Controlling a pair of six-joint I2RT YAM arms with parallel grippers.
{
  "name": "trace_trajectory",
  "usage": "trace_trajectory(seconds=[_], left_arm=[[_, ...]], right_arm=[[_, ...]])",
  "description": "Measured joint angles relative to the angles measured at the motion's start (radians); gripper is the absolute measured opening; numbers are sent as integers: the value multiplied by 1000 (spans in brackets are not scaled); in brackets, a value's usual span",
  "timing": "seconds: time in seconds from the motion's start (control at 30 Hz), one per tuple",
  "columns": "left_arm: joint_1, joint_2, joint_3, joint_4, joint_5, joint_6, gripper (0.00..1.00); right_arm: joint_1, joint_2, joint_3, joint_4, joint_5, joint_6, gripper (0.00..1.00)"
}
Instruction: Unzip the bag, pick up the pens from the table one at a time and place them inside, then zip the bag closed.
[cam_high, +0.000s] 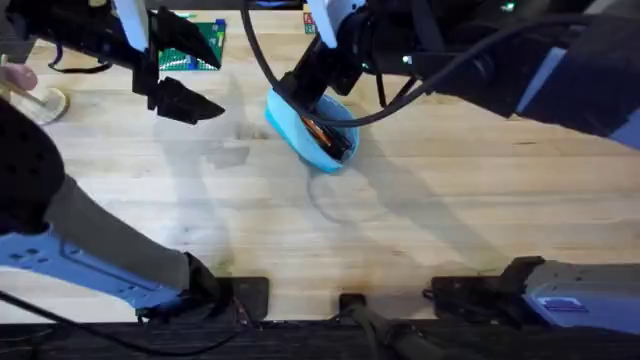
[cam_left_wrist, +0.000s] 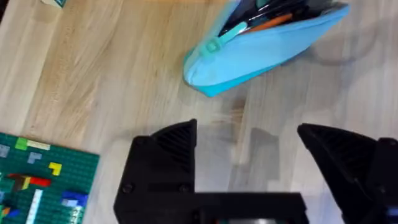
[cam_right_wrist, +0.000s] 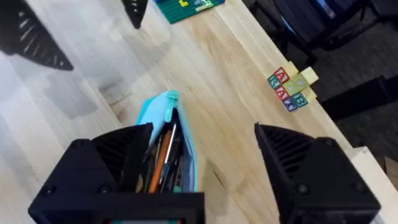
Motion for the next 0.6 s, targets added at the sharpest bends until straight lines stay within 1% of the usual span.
trace_trajectory(seconds=[0.13, 0.3, 0.4, 0.6], left_arm=[[2, 48, 43, 3, 0, 26, 992], [2, 81, 47, 21, 9, 76, 992], [2, 103, 48, 55, 28, 96, 992], [2, 139, 48, 145, 60, 111, 991]], right_arm=[[0, 0, 0, 0, -39, -10, 998], [0, 0, 0, 0, -64, -14, 998], [0, 0, 0, 0, -68, -14, 998], [0, 0, 0, -6, -87, -14, 998]])
